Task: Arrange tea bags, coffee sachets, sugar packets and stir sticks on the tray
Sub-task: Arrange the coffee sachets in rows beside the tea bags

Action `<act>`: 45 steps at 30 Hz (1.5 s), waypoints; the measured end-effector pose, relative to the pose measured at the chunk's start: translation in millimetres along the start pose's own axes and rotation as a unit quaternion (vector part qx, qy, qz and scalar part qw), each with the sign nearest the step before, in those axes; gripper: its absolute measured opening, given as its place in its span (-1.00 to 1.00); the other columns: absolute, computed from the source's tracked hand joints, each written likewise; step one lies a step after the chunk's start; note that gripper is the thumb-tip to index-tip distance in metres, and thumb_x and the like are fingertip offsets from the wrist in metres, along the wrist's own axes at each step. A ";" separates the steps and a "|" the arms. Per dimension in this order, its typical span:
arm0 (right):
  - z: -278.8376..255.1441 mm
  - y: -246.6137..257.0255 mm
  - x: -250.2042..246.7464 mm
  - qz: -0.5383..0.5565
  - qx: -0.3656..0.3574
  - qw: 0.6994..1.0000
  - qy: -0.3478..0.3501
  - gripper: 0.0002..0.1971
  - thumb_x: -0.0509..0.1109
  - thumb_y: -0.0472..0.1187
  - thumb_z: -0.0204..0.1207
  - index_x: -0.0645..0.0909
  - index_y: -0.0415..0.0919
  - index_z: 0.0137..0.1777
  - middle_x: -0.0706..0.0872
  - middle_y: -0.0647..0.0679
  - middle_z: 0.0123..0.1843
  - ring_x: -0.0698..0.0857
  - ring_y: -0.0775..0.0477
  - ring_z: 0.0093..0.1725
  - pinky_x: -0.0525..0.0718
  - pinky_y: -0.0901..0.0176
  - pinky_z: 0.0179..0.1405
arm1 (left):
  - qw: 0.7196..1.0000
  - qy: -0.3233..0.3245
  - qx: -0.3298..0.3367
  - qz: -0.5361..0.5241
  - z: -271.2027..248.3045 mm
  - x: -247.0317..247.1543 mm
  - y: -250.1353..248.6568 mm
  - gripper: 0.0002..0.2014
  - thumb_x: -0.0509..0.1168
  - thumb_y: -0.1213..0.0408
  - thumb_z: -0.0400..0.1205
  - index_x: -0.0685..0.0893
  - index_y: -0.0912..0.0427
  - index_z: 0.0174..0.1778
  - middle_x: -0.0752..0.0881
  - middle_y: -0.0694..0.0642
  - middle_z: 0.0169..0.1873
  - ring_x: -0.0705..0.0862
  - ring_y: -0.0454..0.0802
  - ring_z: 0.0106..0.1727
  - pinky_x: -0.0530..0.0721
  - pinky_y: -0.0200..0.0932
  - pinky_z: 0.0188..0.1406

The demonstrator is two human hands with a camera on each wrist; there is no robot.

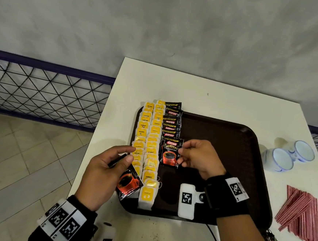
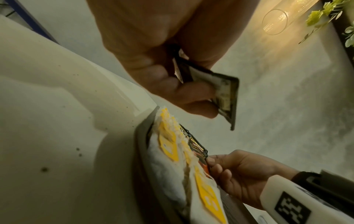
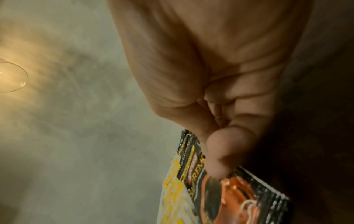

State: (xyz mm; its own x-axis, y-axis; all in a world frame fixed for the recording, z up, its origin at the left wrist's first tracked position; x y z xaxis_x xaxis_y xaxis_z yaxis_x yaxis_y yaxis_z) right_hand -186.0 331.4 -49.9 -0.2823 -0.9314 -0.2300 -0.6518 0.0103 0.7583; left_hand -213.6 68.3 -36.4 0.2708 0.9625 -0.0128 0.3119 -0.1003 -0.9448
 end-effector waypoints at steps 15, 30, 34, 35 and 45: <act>2.8 -0.8 7.3 -0.015 -0.026 0.998 -0.047 -0.95 0.42 -0.48 0.57 0.62 -0.48 -0.02 0.73 -0.37 -0.38 0.75 -0.10 -0.49 0.69 0.22 -0.54 | 0.999 0.006 -0.032 0.032 0.3 -2.9 17.7 -0.75 0.33 0.33 0.72 0.86 -0.10 -0.02 0.85 0.01 0.04 0.80 0.12 0.16 0.79 0.23 0.16; -61.6 21.8 42.7 -0.030 -0.121 0.985 0.122 -0.89 0.58 -0.30 0.49 0.78 -0.27 -0.02 0.73 0.04 -0.45 0.59 0.09 -0.50 0.43 0.41 -0.59 | 0.995 0.093 0.026 0.026 13.3 24.9 -18.5 -0.70 0.39 0.56 0.63 0.71 0.10 0.16 0.89 0.14 -0.09 0.85 0.13 -0.01 0.77 0.14 0.08; -67.4 16.8 45.4 -0.045 -0.131 0.982 0.127 -0.95 0.54 -0.41 0.50 0.73 -0.37 -0.09 0.68 -0.01 -0.52 0.57 0.10 -0.57 0.45 0.41 -0.59 | 0.993 0.107 0.038 0.042 14.8 35.9 -21.2 -0.78 0.49 0.52 0.57 0.75 0.13 0.01 0.89 0.09 -0.12 0.85 0.04 -0.13 0.77 -0.05 -0.13; -67.3 15.0 44.2 -0.049 -0.128 0.983 0.122 -0.95 0.53 -0.41 0.50 0.71 -0.38 -0.09 0.67 -0.06 -0.52 0.57 0.10 -0.58 0.45 0.38 -0.59 | 0.993 0.106 0.035 0.038 14.3 37.2 -21.3 -0.80 0.50 0.51 0.56 0.76 0.13 -0.01 0.89 0.08 -0.14 0.83 -0.03 -0.20 0.73 -0.16 -0.24; -33.2 -21.1 -16.4 0.036 -0.028 0.999 -0.019 -0.92 0.43 -0.53 0.55 0.65 -0.39 -0.07 0.68 -0.20 -0.46 0.64 -0.04 -0.53 0.55 0.25 -0.61 | 0.995 -0.011 0.027 0.090 10.5 0.2 -10.6 -0.88 0.44 0.40 0.62 0.80 0.07 -0.09 0.85 -0.02 -0.26 0.78 -0.07 -0.31 0.69 -0.20 -0.40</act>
State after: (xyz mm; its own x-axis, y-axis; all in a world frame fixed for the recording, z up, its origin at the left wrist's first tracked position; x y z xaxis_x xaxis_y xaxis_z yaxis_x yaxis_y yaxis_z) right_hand -144.3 334.4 -41.9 -0.3535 -0.9147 -0.1957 -0.5894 0.0554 0.8059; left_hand -226.4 72.2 -29.8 0.2975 0.9354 -0.1910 0.2107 -0.2595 -0.9425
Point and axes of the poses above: each hand's wrist, its own z-axis towards the middle knuckle, its own x-axis out of the palm, y = z × x, the point moved 7 cm from there along z, towards the middle knuckle
